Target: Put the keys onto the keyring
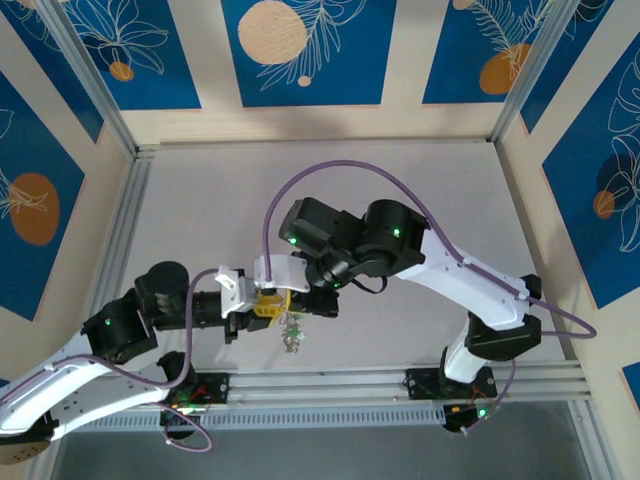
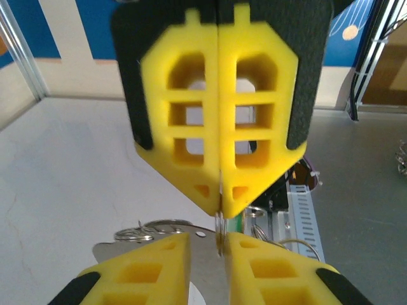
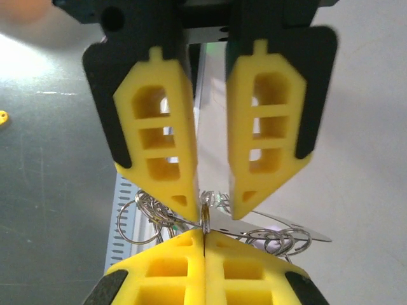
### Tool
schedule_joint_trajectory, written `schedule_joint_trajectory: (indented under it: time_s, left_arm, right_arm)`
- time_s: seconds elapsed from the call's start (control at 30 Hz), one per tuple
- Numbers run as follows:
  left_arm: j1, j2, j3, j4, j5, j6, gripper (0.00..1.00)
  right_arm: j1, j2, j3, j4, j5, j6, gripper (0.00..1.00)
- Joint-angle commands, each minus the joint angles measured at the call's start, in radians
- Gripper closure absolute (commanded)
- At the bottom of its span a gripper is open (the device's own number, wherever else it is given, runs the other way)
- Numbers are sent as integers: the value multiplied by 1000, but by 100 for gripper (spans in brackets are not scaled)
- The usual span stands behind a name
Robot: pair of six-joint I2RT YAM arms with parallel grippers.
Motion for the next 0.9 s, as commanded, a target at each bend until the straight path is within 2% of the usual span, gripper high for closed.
schedule_joint_trajectory:
  time_s: [0.0,0.53,0.87]
  left_arm:
    - [6,-14,-17,94,28,-21,80]
    - [8,13,-20,93,41,-25,82]
    - [18,50,-42,200,67,-44,88]
  right_arm:
    - [-16,-45,-26,33,-79,-17,100]
    - [-37,-108,-82,112,-94,-24,100]
    - [-66,-139,-141,162,-133,-35,100]
